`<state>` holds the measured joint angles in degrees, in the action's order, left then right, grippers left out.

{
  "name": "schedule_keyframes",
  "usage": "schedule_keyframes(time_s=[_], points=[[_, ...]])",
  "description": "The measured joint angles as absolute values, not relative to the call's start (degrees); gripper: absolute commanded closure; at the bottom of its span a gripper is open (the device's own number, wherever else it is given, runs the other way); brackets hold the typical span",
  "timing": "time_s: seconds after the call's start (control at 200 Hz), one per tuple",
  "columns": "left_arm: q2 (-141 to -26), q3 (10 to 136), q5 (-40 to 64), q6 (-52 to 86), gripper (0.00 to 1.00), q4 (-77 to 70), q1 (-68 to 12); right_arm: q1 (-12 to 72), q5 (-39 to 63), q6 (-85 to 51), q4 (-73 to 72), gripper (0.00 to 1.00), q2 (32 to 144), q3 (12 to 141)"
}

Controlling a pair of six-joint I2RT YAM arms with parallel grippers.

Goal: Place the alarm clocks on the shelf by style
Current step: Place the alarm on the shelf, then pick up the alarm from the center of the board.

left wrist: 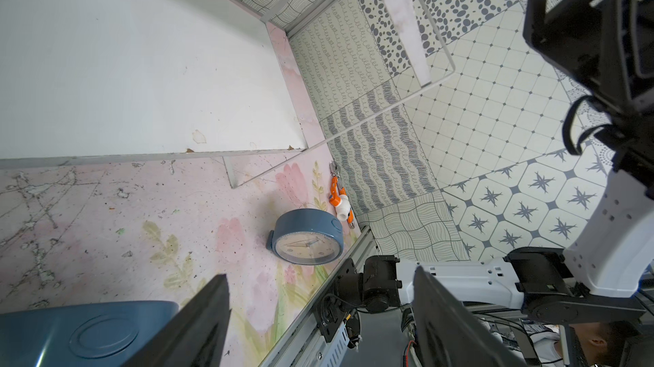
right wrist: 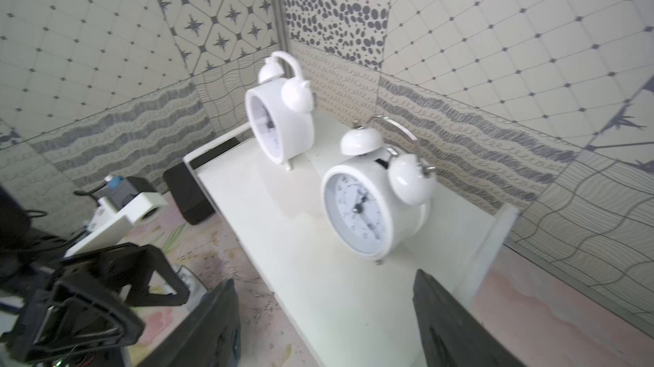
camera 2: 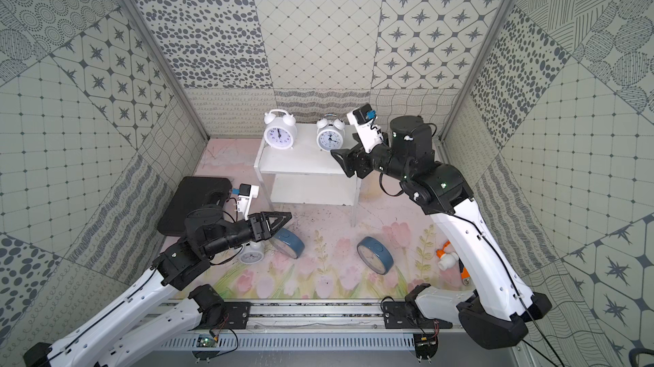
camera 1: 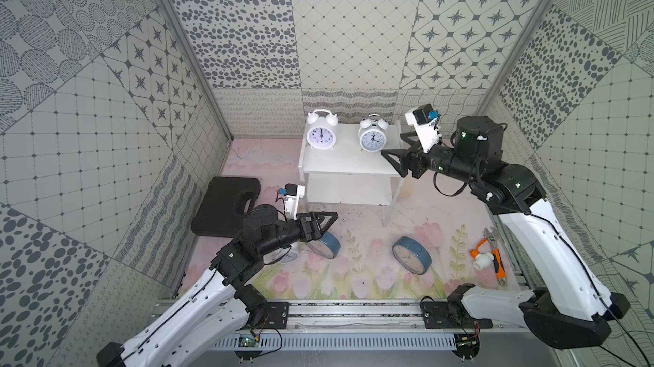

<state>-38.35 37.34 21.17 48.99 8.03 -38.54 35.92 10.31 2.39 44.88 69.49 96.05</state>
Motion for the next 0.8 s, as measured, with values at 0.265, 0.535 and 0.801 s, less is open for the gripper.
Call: schedule_keyframes(time_s=[0.265, 0.535, 0.801], points=[[-36.1, 40.5, 12.4, 48.7, 0.21, 18.0, -38.5, 54.3, 1.0, -5.7, 44.6, 0.20, 57.8, 77.1], [-32.2, 42.1, -0.9, 52.9, 0.21, 32.2, -38.5, 65.5, -1.8, -14.8, 34.0, 0.24, 58.6, 61.7], [-30.0, 42.7, -11.5, 56.6, 0.16, 44.6, -38.5, 72.4, -2.1, -21.8, 22.2, 0.23, 72.9, 59.9]])
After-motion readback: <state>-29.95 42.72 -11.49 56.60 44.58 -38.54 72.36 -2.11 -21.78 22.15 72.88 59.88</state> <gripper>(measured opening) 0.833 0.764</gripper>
